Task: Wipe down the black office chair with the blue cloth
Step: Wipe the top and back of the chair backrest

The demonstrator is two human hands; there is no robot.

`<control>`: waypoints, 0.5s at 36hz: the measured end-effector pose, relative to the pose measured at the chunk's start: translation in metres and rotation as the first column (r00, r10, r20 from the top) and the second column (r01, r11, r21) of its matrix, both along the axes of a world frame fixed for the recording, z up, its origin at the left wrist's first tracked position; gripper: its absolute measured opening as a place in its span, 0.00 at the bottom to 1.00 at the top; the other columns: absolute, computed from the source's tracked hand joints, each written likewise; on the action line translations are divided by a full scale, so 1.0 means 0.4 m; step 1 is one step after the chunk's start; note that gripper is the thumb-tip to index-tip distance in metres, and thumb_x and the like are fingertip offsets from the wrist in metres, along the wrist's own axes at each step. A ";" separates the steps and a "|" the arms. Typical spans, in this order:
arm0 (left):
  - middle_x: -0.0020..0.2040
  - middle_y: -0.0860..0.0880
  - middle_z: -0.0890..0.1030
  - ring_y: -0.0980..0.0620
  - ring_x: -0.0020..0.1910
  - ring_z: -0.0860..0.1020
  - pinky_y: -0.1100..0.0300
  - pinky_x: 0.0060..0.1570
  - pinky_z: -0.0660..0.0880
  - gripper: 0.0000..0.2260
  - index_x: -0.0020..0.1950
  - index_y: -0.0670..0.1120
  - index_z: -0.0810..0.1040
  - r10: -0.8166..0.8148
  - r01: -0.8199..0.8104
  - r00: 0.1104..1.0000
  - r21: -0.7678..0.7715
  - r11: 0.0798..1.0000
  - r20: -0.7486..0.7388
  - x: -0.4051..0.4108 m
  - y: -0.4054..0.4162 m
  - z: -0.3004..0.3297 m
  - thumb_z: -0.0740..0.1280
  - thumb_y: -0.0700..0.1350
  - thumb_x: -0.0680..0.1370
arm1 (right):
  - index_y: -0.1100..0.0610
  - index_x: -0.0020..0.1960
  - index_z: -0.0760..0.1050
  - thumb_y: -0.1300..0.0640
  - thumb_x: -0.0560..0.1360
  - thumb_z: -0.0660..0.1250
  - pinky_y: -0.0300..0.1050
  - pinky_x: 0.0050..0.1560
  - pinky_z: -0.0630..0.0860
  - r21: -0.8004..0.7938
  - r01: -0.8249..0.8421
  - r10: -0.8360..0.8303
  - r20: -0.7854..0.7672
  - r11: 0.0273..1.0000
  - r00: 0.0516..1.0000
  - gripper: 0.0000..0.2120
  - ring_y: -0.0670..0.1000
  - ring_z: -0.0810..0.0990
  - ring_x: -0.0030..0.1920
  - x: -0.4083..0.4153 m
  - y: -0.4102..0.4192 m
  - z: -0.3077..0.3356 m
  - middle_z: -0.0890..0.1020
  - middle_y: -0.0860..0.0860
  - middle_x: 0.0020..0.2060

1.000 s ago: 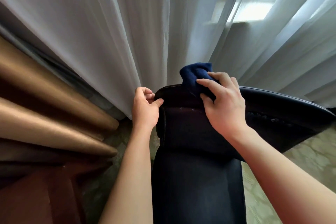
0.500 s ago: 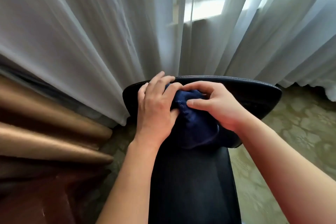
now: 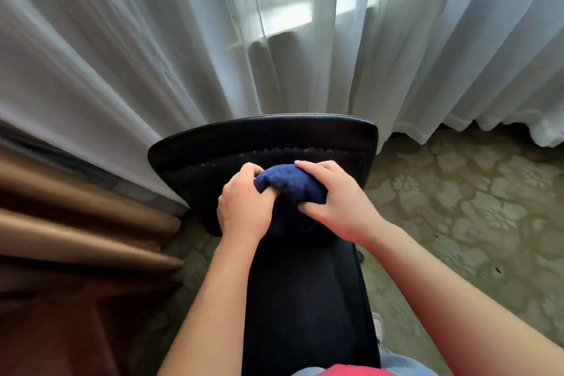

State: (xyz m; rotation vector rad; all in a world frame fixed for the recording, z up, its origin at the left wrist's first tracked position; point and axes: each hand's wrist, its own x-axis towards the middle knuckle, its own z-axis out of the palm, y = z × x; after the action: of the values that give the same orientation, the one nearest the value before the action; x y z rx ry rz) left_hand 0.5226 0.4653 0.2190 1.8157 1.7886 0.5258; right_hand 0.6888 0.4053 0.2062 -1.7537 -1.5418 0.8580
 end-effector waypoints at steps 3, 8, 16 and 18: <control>0.40 0.54 0.82 0.50 0.42 0.80 0.54 0.42 0.77 0.11 0.46 0.54 0.74 0.037 -0.033 0.998 -0.109 0.994 0.040 0.036 -0.038 0.005 0.73 0.55 0.71 | 0.45 0.62 0.70 0.60 0.69 0.72 0.42 0.51 0.78 -0.035 0.182 -0.185 -0.123 0.983 0.975 0.26 0.43 0.80 0.48 0.014 -0.026 -0.008 0.80 0.42 0.50; 0.42 0.54 0.83 0.55 0.42 0.81 0.56 0.41 0.80 0.09 0.50 0.54 0.77 0.074 -0.034 0.986 -0.261 0.965 0.147 0.085 -0.101 0.001 0.72 0.48 0.72 | 0.48 0.54 0.69 0.59 0.72 0.69 0.47 0.42 0.79 -0.099 0.246 -0.260 -0.160 0.964 0.952 0.14 0.44 0.81 0.41 0.045 -0.059 -0.029 0.82 0.45 0.41; 0.39 0.42 0.80 0.44 0.40 0.78 0.47 0.40 0.76 0.11 0.46 0.39 0.77 0.276 -0.080 0.887 -0.466 0.881 0.370 0.127 -0.155 -0.018 0.60 0.42 0.68 | 0.50 0.75 0.61 0.46 0.65 0.80 0.26 0.58 0.63 -0.097 -0.101 0.086 -0.151 0.990 0.985 0.45 0.37 0.65 0.66 0.071 -0.106 -0.041 0.65 0.44 0.72; 0.43 0.34 0.81 0.39 0.42 0.81 0.44 0.41 0.79 0.11 0.48 0.36 0.76 0.315 -0.089 0.856 -0.483 0.871 0.410 0.135 -0.162 -0.022 0.60 0.40 0.71 | 0.49 0.78 0.56 0.45 0.64 0.80 0.32 0.61 0.64 -0.123 -0.162 0.154 -0.075 0.979 0.985 0.50 0.41 0.64 0.70 0.083 -0.110 -0.036 0.57 0.44 0.77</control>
State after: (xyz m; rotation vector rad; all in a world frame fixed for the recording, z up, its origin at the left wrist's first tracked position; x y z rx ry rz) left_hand 0.5766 0.4006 0.2103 1.0633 1.5925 0.5311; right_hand 0.7220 0.3612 0.1917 -1.6906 -1.6310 1.1040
